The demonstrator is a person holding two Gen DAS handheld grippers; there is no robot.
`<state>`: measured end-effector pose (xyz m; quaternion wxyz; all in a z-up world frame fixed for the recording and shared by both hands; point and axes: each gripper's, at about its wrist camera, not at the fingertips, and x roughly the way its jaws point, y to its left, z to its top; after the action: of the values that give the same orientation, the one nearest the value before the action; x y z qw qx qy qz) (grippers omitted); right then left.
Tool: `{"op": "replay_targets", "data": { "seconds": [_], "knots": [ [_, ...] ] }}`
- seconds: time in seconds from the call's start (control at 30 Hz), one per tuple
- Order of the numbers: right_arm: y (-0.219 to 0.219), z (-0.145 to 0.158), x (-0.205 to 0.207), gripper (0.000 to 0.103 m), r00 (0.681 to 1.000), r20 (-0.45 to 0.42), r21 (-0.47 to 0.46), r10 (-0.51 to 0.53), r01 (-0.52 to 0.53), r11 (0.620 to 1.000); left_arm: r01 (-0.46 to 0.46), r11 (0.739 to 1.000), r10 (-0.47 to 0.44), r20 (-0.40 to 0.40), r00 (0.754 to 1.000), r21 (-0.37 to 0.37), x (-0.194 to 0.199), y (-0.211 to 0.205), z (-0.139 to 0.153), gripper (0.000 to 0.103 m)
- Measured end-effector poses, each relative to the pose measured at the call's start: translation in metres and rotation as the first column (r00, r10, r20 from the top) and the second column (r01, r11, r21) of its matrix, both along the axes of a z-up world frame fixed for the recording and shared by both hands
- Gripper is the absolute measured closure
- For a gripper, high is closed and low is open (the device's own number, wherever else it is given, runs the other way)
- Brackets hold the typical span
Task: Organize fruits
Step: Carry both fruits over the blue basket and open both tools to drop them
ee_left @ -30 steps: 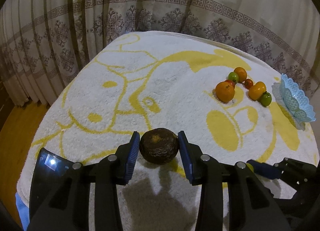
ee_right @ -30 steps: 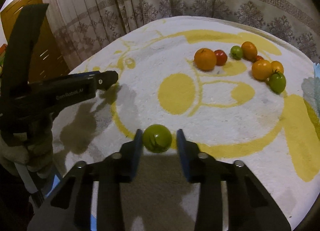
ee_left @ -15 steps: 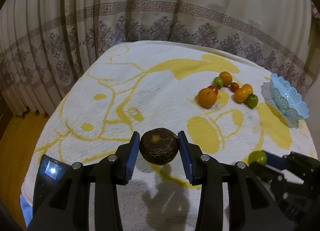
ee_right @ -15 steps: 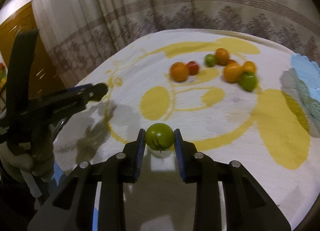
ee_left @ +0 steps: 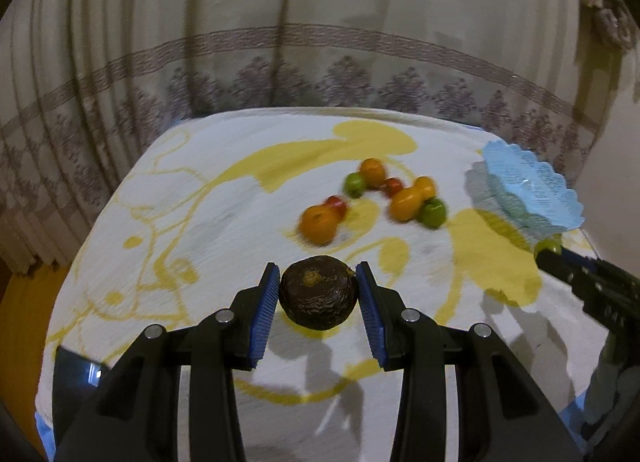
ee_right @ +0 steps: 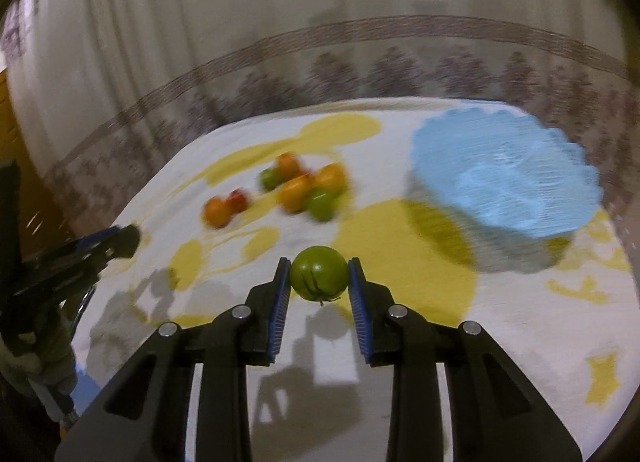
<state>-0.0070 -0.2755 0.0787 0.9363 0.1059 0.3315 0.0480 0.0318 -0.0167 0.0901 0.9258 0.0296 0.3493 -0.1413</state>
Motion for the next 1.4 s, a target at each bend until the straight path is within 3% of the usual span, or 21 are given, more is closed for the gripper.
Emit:
{"op": "replay_targets", "data": {
  "seconds": [0.27,0.53,0.77,0.9,1.17,1.23,1.4],
  "knots": [
    [-0.086,0.006,0.003,0.073,0.981,0.015,0.015,-0.195,0.195,0.981,0.109,0.994,-0.109,0.033,0.993,0.013,0.008,-0.063,0.015,0.063],
    [-0.139,-0.002,0.027,0.073,0.959,0.017,-0.012,-0.281,0.282,0.959,0.219,0.975,-0.22,0.037,0.975,0.024,0.026,-0.139,0.02,0.063],
    [-0.156,-0.017,0.044,0.071,0.948,-0.001,-0.014,-0.318,0.318,0.948,0.313,0.95,-0.313,0.034,0.949,0.017,0.046,-0.198,0.024,0.063],
    [-0.164,-0.017,0.041,0.051,0.937,0.033,-0.007,-0.349,0.349,0.937,0.361,0.933,-0.361,0.016,0.932,0.005,0.059,-0.23,0.017,0.063],
    [-0.169,-0.011,0.028,0.05,0.914,0.105,0.025,-0.391,0.391,0.92,0.411,0.911,-0.411,0.005,0.912,-0.013,0.076,-0.266,0.003,0.062],
    [-0.169,-0.008,0.024,0.05,0.902,0.128,0.016,-0.412,0.413,0.911,0.409,0.912,-0.409,0.014,0.912,-0.018,0.078,-0.267,0.002,0.048],
    [-0.17,-0.006,0.015,0.044,0.87,0.174,0.011,-0.46,0.466,0.885,0.395,0.918,-0.394,0.036,0.918,-0.031,0.081,-0.263,0.003,0.031]
  ]
}}
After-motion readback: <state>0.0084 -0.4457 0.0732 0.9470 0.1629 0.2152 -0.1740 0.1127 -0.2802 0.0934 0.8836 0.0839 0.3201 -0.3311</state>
